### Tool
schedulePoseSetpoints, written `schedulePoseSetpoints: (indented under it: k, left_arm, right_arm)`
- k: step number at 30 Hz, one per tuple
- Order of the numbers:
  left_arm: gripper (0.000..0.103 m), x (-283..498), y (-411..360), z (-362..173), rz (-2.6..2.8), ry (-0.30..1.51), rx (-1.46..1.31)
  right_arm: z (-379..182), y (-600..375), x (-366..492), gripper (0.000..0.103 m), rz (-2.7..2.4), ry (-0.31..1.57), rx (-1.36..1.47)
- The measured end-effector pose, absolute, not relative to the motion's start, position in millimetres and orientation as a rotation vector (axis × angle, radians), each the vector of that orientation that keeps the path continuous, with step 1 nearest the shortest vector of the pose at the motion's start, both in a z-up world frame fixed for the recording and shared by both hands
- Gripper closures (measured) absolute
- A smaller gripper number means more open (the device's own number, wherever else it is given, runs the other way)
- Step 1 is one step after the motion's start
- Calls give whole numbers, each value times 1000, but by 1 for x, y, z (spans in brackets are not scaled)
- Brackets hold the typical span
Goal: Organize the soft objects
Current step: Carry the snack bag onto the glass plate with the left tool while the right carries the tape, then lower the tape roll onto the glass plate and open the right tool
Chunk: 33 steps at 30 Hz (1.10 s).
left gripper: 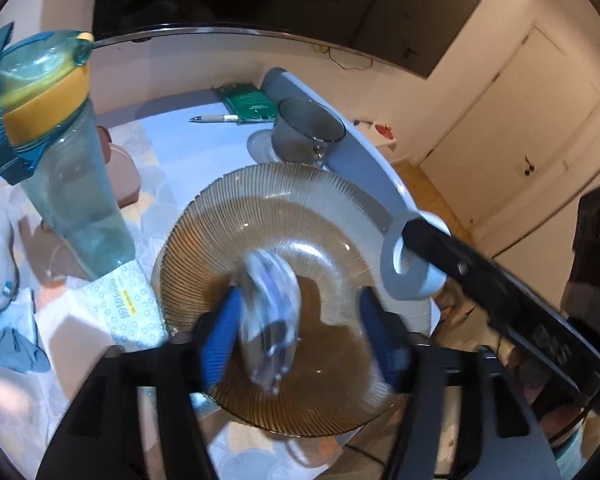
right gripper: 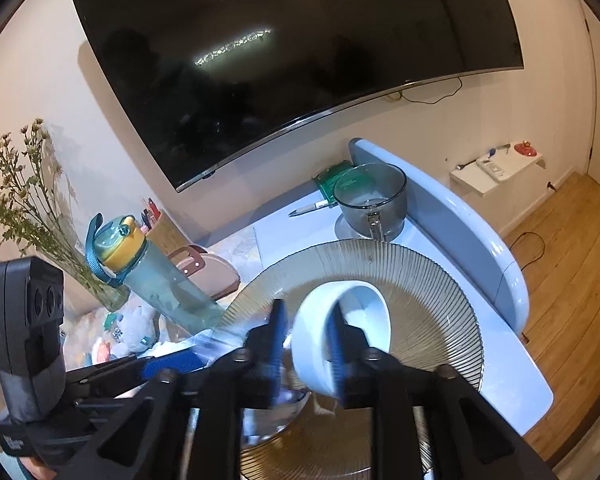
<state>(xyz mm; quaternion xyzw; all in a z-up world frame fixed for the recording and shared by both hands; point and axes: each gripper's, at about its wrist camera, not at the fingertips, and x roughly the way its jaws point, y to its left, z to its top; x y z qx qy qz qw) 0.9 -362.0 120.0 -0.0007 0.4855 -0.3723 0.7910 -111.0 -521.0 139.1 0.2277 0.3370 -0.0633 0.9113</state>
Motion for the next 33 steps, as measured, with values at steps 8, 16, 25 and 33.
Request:
schedulePoseSetpoints:
  k: [8,16,25,33]
  left_arm:
    - [29,3,-360,120,-799,1045,-6]
    - [29,-2,-366,116,-829,1054,37]
    - [29,-3,-366,111,-833,1072,41]
    - [29,-8,-359,121,-863,1035,21]
  right_arm:
    - [140,-525,-108,42,-109,681,541]
    - [138,-521,-108,42,-114,699,542]
    - [136,-521,-109,42,-116,715,542]
    - [139,-516,-110,42,-110,712,532]
